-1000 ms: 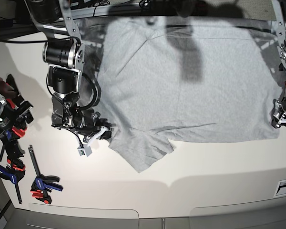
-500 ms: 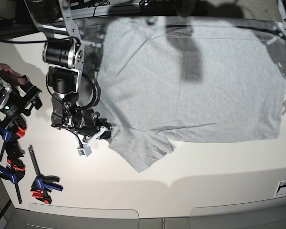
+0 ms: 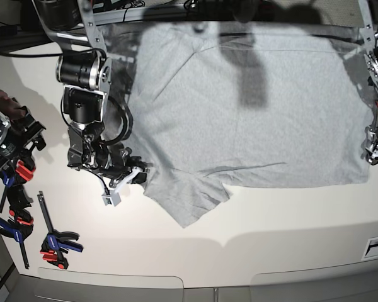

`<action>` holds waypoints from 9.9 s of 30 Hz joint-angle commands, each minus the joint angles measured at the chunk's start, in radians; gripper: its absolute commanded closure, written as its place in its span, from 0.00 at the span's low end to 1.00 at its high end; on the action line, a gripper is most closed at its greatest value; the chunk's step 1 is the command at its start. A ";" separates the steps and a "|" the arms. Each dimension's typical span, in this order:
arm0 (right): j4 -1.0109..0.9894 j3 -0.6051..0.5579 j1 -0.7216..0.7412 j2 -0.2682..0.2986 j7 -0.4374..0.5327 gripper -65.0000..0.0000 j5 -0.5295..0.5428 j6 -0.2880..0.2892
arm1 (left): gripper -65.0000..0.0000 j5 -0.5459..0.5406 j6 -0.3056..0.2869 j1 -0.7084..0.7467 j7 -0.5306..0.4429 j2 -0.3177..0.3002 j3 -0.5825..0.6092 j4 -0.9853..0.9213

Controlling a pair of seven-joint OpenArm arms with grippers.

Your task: Fold the T-shirt properly

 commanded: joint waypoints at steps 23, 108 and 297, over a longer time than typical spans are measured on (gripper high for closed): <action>0.008 -0.002 0.027 0.008 0.004 1.00 -0.004 -0.001 | 0.65 0.011 -0.018 -0.013 0.031 -0.011 0.002 0.034; 1.172 0.275 -0.809 0.002 -0.549 1.00 0.632 0.073 | 1.00 -0.559 -0.248 0.653 0.653 -0.180 -0.256 0.708; 1.492 -0.054 -0.984 -0.362 -0.621 0.60 0.725 0.073 | 1.00 -0.691 -0.248 0.869 0.457 0.061 -0.294 0.753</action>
